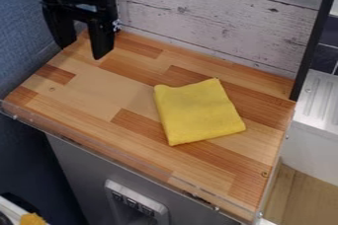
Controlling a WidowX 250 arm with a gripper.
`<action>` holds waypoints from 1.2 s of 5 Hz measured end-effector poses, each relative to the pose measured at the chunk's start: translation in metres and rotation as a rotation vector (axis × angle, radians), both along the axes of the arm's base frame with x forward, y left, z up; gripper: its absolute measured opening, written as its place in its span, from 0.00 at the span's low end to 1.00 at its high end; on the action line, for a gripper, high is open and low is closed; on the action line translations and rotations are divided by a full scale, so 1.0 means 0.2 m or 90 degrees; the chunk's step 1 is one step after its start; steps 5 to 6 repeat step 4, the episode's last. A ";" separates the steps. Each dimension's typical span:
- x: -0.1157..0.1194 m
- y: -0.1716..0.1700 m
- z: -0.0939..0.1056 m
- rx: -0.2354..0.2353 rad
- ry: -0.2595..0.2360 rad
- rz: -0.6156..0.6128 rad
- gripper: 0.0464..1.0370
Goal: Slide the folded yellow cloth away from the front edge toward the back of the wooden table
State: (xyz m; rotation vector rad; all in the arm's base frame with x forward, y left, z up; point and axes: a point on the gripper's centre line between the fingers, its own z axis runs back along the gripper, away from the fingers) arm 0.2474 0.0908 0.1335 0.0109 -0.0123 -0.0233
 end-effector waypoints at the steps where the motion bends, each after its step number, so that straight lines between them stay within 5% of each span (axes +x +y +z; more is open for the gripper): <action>1: 0.00 0.00 0.00 -0.003 0.004 0.001 0.96; 6: -0.02 0.01 -0.01 -0.016 0.015 0.008 0.96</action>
